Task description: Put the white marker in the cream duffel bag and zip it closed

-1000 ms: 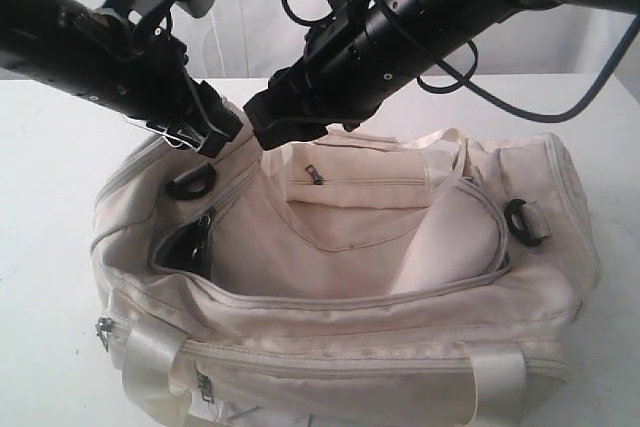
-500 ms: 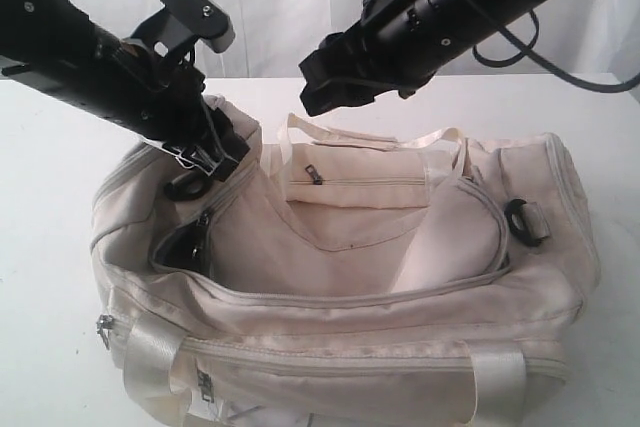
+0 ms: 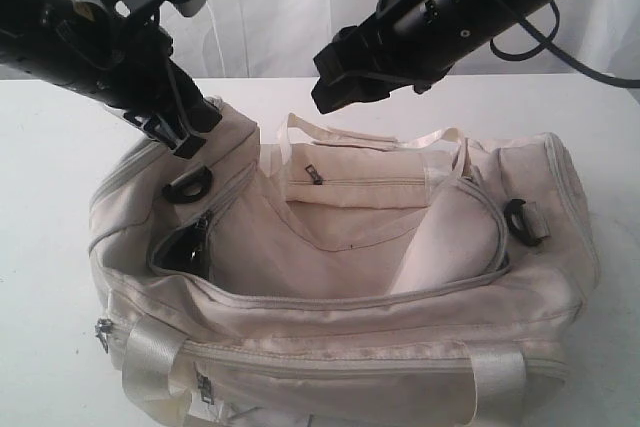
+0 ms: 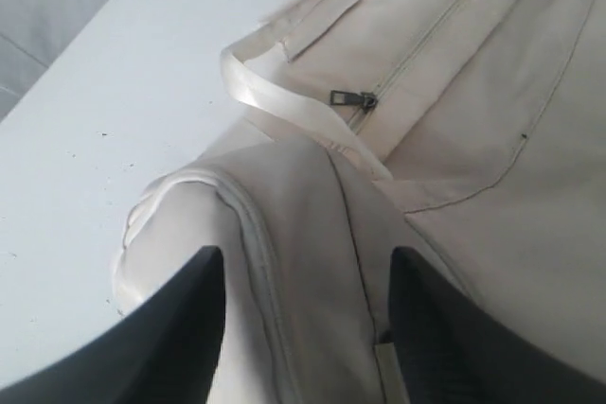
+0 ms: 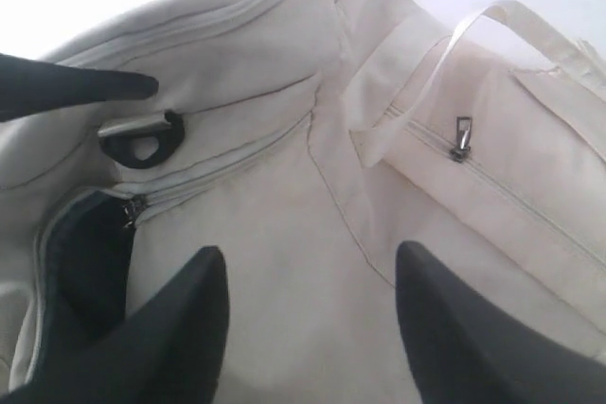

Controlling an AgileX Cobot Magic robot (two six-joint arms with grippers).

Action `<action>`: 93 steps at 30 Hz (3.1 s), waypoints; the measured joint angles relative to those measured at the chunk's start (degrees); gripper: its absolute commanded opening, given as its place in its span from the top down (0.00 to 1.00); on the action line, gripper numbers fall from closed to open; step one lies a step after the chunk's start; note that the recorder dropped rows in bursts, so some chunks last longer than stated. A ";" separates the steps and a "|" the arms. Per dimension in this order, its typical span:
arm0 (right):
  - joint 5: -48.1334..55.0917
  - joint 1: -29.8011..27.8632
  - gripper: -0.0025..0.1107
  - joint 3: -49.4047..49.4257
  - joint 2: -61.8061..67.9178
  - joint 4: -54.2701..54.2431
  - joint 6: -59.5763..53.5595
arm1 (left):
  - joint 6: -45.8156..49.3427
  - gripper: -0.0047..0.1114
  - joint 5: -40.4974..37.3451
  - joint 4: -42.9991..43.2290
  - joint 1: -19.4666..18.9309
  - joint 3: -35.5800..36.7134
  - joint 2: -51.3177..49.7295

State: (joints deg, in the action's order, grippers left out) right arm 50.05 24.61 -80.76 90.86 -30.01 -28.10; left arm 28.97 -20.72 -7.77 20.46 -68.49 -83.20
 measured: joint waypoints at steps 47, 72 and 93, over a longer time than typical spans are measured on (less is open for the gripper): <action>19.02 -6.56 0.54 12.83 -11.84 15.71 6.93 | -12.01 0.47 -9.25 12.09 0.00 0.00 3.44; 9.68 -18.19 0.56 25.80 -5.18 -8.55 -10.31 | -13.07 0.51 -10.50 12.09 0.00 0.00 3.44; 9.98 -18.19 0.91 27.95 -4.53 -21.65 -17.32 | -13.07 0.51 -10.77 12.09 0.00 0.00 3.44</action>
State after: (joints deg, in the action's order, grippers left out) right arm 60.04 6.42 -52.81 86.33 -51.66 -45.42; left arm 15.91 -31.49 4.32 20.46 -68.49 -79.76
